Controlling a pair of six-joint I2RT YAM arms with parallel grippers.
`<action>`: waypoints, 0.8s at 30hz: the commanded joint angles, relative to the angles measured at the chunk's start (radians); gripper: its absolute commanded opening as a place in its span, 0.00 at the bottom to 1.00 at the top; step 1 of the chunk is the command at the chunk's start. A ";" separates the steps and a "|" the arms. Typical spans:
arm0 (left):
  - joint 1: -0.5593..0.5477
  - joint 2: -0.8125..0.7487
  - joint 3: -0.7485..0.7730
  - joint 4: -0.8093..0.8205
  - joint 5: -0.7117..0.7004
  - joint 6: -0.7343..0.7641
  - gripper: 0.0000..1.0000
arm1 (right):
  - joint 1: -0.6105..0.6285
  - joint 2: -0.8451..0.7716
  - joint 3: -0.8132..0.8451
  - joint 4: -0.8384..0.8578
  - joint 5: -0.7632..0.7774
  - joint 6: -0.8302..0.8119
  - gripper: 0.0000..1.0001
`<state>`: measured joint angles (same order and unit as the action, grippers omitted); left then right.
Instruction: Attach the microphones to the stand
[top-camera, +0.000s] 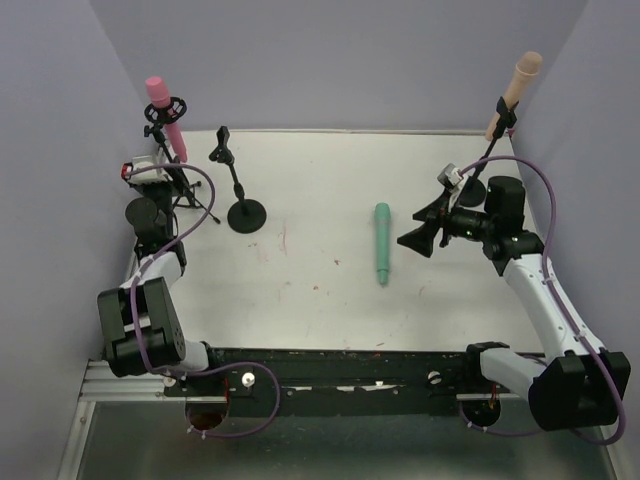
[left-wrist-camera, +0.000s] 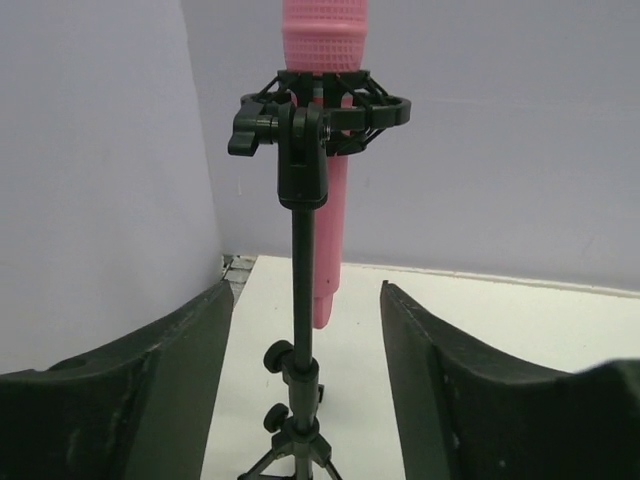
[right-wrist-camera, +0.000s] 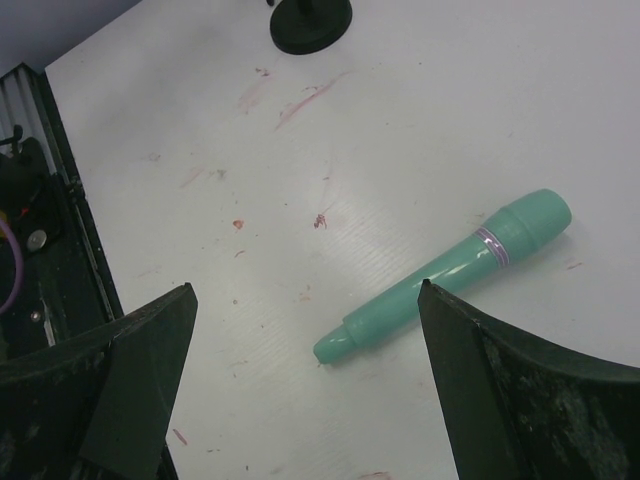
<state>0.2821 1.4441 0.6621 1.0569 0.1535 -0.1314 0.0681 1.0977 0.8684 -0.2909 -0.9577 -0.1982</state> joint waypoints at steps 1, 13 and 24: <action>0.008 -0.157 -0.079 -0.030 -0.040 -0.048 0.73 | -0.005 -0.025 0.006 -0.019 -0.001 -0.015 1.00; 0.008 -0.706 -0.076 -0.748 -0.005 -0.391 0.99 | -0.004 -0.052 0.000 -0.017 -0.013 -0.021 1.00; -0.177 -0.443 0.506 -1.403 0.141 -0.233 0.98 | -0.005 -0.042 -0.009 -0.010 -0.016 -0.023 1.00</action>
<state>0.2085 0.8940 0.9592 0.0170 0.3305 -0.5026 0.0681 1.0580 0.8680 -0.2924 -0.9581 -0.2047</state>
